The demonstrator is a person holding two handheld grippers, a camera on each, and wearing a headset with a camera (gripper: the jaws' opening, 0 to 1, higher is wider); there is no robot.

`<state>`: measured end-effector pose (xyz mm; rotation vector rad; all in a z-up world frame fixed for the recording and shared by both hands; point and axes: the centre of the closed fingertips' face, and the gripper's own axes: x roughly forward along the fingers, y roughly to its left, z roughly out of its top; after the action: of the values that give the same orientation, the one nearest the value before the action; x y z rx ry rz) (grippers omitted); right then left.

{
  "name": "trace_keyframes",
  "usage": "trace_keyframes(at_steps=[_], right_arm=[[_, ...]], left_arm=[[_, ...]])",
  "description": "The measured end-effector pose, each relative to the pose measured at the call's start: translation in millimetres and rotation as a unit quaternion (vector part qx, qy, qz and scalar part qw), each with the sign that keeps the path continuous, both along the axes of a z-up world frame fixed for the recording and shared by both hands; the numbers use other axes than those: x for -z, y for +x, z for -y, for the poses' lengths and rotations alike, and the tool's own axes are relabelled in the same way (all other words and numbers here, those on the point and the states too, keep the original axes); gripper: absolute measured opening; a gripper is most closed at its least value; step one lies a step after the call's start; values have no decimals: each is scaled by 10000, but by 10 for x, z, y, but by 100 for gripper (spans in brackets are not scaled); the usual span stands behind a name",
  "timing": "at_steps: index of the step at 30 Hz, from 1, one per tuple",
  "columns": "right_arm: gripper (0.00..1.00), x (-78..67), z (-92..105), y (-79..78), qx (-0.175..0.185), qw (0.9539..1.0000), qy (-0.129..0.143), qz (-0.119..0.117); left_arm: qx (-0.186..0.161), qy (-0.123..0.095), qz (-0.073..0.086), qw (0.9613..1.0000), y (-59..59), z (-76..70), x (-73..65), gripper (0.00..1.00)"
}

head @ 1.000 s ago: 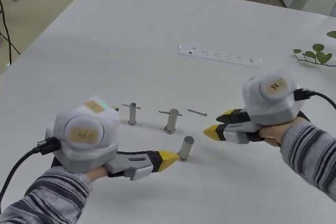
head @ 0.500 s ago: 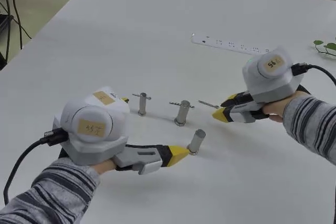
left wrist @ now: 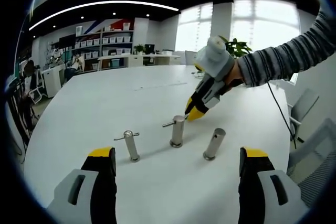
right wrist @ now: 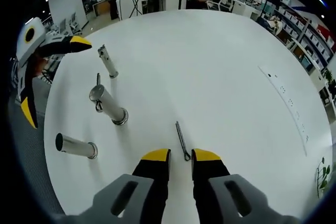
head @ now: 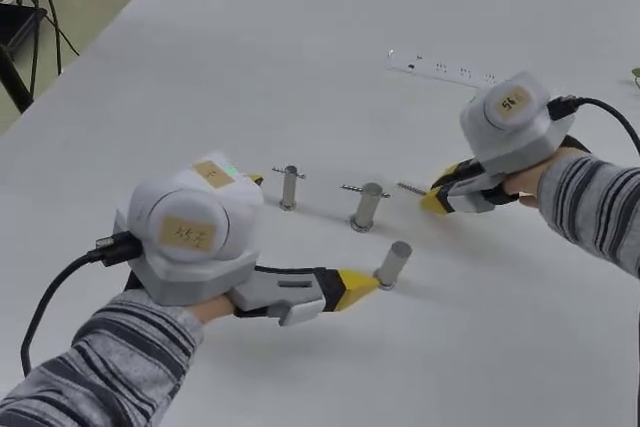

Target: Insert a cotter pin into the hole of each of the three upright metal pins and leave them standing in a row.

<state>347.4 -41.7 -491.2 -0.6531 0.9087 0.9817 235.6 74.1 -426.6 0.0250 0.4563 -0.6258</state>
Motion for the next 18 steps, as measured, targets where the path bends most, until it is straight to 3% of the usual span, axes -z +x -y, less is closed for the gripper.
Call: trace_keyframes(at_steps=[8,18], right_arm=[[5,26,1,55,8,9999,-16,-162],[0,18,-2,23,-157,9998,-45,-96]], left_arm=[[-10,9,-27,10000,-1,-15,8,97],[39,41,-53,10000,-15,2,29,97]])
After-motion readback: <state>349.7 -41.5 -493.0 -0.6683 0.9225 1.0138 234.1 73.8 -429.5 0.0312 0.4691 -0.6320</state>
